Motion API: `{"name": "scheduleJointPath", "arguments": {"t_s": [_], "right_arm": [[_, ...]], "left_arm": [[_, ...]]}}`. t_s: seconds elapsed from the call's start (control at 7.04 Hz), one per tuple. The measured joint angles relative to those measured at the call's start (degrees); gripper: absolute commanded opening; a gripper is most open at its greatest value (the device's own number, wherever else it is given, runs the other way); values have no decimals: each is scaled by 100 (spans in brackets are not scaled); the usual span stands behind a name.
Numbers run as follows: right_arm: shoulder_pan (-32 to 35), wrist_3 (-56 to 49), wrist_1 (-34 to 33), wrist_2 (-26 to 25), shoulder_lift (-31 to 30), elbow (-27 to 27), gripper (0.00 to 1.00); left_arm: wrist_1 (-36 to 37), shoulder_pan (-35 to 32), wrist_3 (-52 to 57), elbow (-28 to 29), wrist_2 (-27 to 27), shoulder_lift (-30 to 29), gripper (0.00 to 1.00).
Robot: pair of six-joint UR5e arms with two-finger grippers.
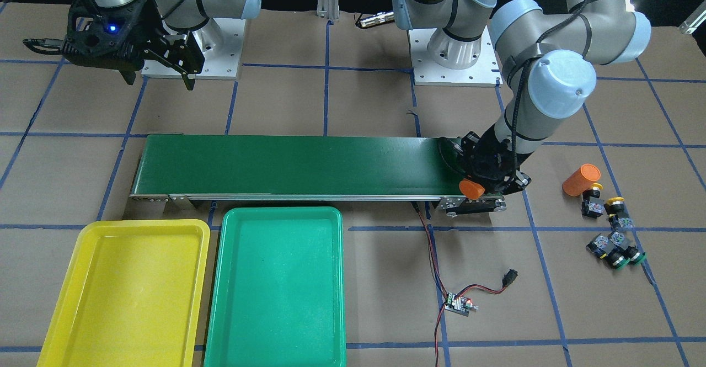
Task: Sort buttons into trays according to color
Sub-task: 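Grasp the orange cell with the left gripper and place it on the belt, then move the left gripper back and grasp a green-capped button switch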
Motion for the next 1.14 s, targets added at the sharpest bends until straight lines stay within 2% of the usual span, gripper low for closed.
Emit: {"name": "scheduleJointPath", "arguments": {"t_s": [0.14,0.28,0.43,0.85,1.14], "right_arm": [[0,0,-4,2,0,0,100],[0,0,-6,5,0,0,100],[0,0,-7,6,0,1,100],[0,0,-8,15,-6,1,100],[0,6,5,3,1,7,100]], "left_arm": [[91,-54,485,-426,-2,252,0],[252,-73,898,-737,-9,433,45],[424,-95,1145,-915,-34,519,99],[781,-163,1254,-1029,-101,654,100],[602,53,894,-884,-100,870,100]]}}
